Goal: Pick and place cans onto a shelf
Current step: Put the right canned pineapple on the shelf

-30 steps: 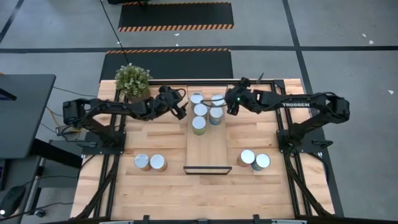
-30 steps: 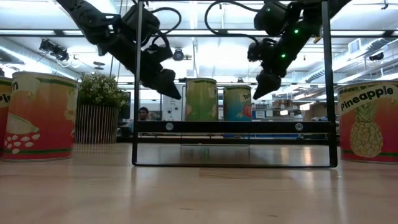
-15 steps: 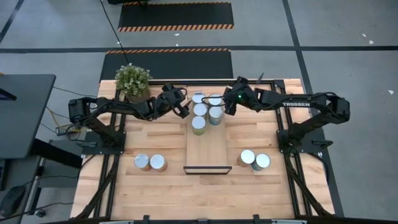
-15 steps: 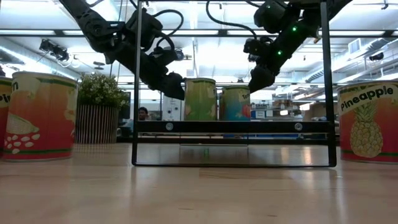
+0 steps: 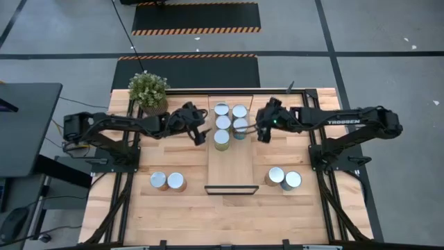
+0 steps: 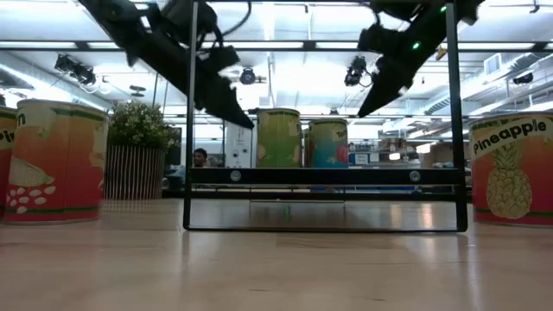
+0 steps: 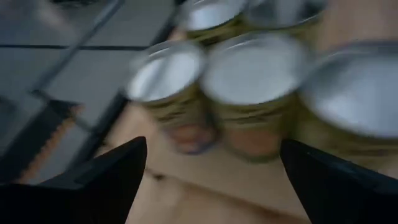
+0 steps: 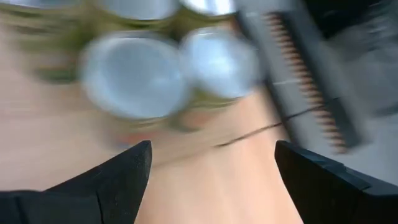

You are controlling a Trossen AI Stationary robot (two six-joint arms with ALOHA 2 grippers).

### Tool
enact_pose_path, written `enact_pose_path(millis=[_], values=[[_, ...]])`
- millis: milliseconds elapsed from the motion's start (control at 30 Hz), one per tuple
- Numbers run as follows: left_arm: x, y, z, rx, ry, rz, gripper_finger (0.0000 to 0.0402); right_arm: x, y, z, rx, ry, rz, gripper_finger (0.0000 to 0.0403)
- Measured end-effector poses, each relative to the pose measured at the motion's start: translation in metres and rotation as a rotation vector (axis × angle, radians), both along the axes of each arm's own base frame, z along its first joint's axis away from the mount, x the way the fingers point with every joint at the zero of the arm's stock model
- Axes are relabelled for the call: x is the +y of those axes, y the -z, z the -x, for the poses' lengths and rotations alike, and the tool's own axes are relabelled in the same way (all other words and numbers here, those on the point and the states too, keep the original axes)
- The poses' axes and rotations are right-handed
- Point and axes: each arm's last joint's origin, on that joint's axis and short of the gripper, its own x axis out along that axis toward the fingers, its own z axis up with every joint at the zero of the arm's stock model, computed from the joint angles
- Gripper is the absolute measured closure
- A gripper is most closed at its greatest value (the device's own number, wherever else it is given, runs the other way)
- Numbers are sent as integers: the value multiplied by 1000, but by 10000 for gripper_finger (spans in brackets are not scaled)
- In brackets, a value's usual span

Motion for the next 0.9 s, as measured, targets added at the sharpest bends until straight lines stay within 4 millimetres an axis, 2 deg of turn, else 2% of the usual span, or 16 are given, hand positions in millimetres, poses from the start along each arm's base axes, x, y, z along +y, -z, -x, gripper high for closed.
enact_pose_path(millis=[133,267,433,667,900], values=[[-15,-11,5,-58,30,89,27,19,5,3,0,-79,-258,54],[-27,-21,7,-119,51,123,27,39,17,3,67,-50,-422,54],[-33,-24,4,-155,81,112,27,66,27,0,175,44,-532,54],[-31,-31,1,-185,92,-2,27,88,27,-5,283,262,-651,54],[-29,-38,0,-216,72,-114,27,109,34,-21,348,361,-708,54]])
